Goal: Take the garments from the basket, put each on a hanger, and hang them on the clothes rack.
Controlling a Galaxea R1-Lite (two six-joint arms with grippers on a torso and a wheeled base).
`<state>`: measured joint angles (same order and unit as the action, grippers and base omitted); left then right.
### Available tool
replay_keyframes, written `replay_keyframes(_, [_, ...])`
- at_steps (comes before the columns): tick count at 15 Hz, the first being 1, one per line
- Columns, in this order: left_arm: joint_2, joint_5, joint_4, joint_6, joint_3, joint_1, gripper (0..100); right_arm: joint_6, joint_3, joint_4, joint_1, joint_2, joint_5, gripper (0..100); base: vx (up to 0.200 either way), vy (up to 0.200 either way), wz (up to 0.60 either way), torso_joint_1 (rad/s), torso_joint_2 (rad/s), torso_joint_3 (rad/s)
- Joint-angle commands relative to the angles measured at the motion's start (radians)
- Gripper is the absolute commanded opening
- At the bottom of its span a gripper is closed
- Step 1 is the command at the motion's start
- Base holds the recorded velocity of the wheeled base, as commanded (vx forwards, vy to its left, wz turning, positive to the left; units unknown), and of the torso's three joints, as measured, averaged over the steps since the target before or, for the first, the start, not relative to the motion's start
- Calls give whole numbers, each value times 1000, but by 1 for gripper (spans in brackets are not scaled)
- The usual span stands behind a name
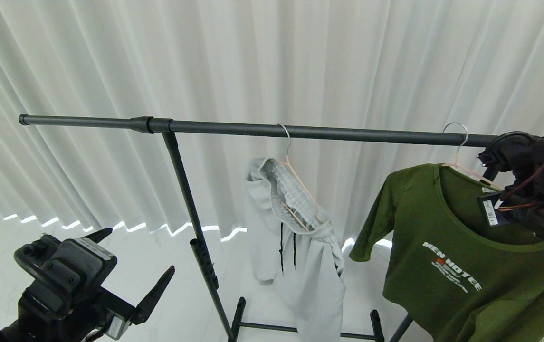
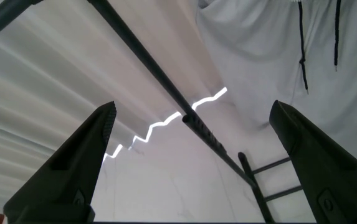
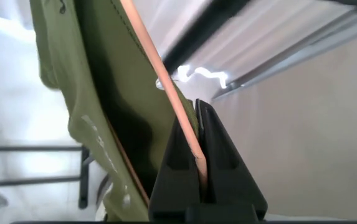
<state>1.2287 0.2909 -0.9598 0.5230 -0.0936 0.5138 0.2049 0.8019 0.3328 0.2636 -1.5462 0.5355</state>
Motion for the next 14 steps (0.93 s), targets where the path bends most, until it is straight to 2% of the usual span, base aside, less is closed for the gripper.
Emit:
replay_keyframes(1, [3, 1, 0, 0, 0, 2, 100, -5, 3, 0, 17, -32, 0, 0, 0, 0, 0, 0, 0, 0])
replay_keyframes(4, [2, 1, 0, 2, 2, 2, 100, -22, 0, 0, 22, -38, 0, 0, 0, 0, 0, 0, 0, 0])
replay_keyframes(5, [2, 1, 0, 0, 2, 2, 100, -32, -1, 0, 26, -32, 0, 100, 0, 0, 0, 0, 0, 0])
replay_keyframes(7, [3, 2, 0, -8, -1, -5, 100, -47, -6, 6, 39, -6, 3, 100, 0, 0, 0, 0, 0, 0])
replay_keyframes(9, [-5, 2, 0, -12, 0, -44, 100, -64, -52, 77, 74, 67, 4, 100, 0, 0, 0, 0, 0, 0])
replay_keyframes(11, [-29, 2, 0, -15, 3, -95, 100, -62, -133, 138, 106, 195, 4, 100, 0, 0, 0, 0, 0, 0])
replay_keyframes(14, [-81, 2, 0, -15, 6, -176, 100, -18, -282, 140, 121, 449, 4, 100, 0, 0, 0, 0, 0, 0])
